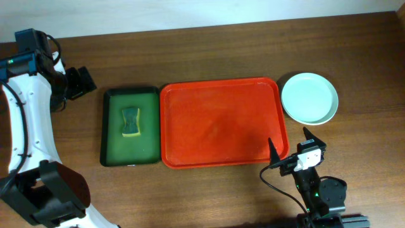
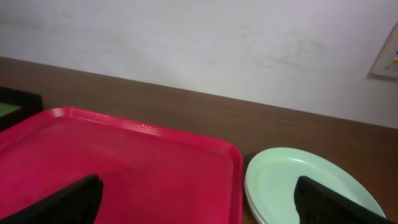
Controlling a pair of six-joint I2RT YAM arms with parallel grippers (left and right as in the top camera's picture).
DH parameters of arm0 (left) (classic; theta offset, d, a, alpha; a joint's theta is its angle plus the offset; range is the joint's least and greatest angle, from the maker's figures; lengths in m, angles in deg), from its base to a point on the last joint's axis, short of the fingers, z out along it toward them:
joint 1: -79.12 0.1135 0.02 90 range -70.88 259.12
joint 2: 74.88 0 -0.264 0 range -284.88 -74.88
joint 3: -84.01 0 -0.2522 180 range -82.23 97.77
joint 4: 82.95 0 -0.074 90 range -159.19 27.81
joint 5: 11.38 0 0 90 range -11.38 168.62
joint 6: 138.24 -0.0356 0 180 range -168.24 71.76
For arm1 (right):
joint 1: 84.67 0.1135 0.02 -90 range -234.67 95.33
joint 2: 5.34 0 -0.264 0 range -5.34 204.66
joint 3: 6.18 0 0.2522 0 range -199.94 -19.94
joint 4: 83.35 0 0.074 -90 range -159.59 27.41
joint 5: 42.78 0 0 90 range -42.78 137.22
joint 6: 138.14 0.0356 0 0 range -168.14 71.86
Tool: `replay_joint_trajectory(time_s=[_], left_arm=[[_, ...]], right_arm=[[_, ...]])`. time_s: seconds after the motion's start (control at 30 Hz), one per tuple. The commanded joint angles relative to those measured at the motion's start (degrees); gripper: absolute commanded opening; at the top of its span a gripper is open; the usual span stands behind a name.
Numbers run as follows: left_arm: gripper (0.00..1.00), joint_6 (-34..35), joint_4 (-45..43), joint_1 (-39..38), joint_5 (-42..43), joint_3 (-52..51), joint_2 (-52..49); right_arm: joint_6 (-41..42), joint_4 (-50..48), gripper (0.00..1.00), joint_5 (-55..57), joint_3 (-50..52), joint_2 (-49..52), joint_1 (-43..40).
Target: Clean dirty plates on tray and stack at the side
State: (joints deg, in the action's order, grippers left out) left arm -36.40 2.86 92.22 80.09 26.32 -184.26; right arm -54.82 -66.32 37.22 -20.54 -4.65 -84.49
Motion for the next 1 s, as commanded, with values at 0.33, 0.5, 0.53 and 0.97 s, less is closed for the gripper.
replay_joint_trajectory(time_s=[0.33, 0.5, 0.53, 0.97], left_arm=[[0.99, 0.2, 0.1, -0.3, 0.2, 0.4, 34.0], [0.99, 0.2, 0.2, -0.3, 0.2, 0.4, 43.5], [0.99, 0.2, 0.8, -0.3, 0.2, 0.4, 44.2], [0.99, 0.1, 17.8, -1.3, 0.0, 0.3, 49.4]], right_arm=[[-0.4, 0.4, 0.98, 0.3, 0.3, -0.4, -0.2], [-0.4, 0.4, 0.98, 0.3, 0.3, -0.4, -0.2], [-0.4, 0.4, 0.98, 0.3, 0.3, -0.4, -0.2], [-0.4, 0.4, 0.98, 0.3, 0.3, -0.4, -0.2]])
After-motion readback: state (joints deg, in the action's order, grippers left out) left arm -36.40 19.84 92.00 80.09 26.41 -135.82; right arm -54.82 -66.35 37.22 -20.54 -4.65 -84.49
